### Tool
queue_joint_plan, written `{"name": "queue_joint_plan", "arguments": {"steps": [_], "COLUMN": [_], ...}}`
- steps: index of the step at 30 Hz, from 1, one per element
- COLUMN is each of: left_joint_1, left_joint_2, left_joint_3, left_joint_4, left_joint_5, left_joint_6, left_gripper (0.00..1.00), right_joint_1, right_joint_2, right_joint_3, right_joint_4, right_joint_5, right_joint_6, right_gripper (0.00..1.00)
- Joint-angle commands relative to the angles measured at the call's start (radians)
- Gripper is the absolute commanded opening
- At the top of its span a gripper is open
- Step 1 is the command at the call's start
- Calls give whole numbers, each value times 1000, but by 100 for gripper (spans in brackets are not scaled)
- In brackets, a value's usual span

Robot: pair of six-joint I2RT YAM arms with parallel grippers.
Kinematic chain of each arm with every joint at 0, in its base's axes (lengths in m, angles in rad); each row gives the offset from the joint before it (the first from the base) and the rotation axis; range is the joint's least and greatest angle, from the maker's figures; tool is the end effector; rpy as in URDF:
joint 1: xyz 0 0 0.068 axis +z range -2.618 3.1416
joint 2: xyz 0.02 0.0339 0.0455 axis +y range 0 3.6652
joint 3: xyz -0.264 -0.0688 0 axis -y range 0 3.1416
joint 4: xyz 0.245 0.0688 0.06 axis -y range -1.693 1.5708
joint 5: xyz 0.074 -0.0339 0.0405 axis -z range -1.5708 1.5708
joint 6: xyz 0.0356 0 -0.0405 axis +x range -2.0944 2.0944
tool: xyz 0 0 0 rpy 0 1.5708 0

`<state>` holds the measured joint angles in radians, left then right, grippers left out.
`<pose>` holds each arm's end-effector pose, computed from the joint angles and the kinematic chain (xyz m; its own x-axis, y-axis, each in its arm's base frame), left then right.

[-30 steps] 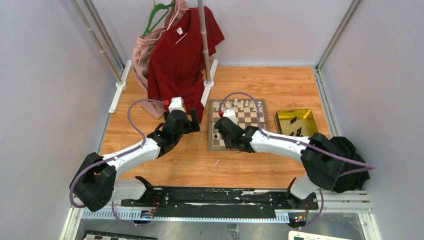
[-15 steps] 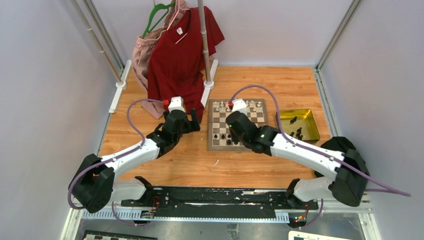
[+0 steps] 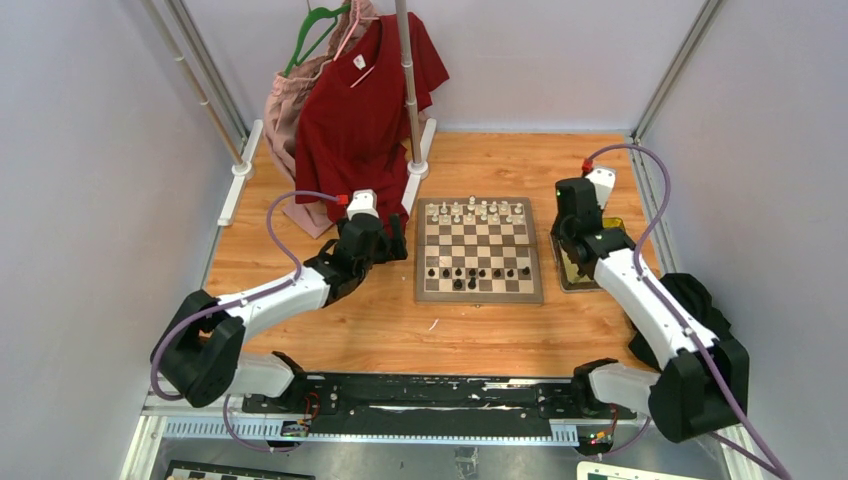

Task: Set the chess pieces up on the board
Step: Pick up the chess piece from the storage box.

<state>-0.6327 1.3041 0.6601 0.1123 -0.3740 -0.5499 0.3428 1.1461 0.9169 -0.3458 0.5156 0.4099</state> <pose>0.2292 -0.1520 0.2147 -0.5035 -0.2340 -0.8317 0.0391 0.9555 -0.2925 0.2428 0.0680 0.2997 -0.4310 0.2143 -0.8765 0.2933 0.9519 0.0885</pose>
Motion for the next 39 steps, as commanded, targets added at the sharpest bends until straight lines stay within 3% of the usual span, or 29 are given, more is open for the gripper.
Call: {"name": "queue_joint_plan", "arguments": {"steps": [1, 11, 25, 39], "left_joint_1": [-7, -6, -6, -6], "left_joint_2": [49, 115, 118, 139], "left_joint_3": [24, -5, -33, -36], "left_joint_4": [48, 112, 134, 145], "left_joint_5": [37, 63, 32, 31], "left_joint_6": [9, -3, 14, 20], "left_gripper": [94, 94, 94, 94], "right_joint_1": [-141, -303, -331, -349], "right_joint_2": [71, 222, 410, 497], "right_joint_3": [-31, -49, 27, 81], "right_joint_4": [-6, 81, 155, 164], "right_joint_5": [-42, -119, -95, -81], "right_joint_6": [38, 84, 85, 76], "right_gripper": [43, 45, 45, 44]}}
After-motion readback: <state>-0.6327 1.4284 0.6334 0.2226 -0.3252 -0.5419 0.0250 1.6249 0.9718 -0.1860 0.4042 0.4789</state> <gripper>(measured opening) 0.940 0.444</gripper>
